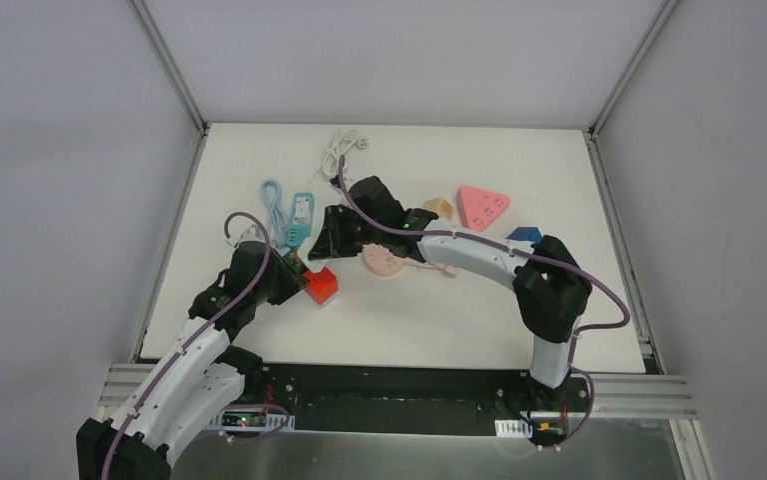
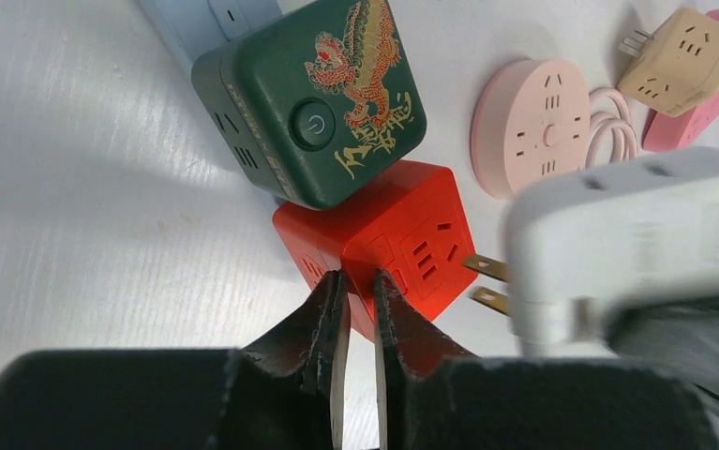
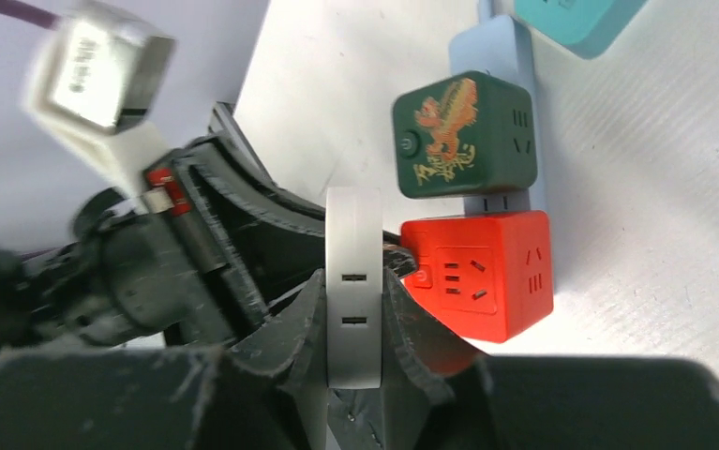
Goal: Pull the plug off the socket
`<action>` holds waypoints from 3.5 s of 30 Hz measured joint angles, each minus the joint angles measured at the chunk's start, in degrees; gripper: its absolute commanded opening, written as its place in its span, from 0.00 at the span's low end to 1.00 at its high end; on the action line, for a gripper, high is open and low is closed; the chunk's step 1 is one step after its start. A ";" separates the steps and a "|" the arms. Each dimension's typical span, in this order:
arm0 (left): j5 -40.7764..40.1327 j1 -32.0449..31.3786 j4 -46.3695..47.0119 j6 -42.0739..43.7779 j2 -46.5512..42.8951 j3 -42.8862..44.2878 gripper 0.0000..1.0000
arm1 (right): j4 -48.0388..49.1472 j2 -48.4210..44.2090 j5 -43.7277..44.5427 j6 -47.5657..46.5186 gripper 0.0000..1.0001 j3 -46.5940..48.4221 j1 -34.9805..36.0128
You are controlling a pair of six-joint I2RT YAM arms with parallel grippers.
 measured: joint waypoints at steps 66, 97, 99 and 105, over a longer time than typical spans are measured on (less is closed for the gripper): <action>-7.30 -0.02 -18.34 7.82 -0.63 16.02 0.76 | -7.54 -44.68 22.60 8.79 0.85 -42.29 -4.98; -27.36 -0.02 -26.73 1.97 -10.25 16.02 0.79 | 0.17 4.20 27.32 -10.71 0.74 -2.14 9.42; -27.96 -0.02 -26.77 1.79 -11.06 16.00 0.79 | 0.59 5.20 27.26 -11.56 0.65 -0.81 9.42; -28.41 -0.02 -26.88 1.75 -11.63 16.00 0.79 | 0.66 6.36 26.67 -11.69 0.45 1.03 9.25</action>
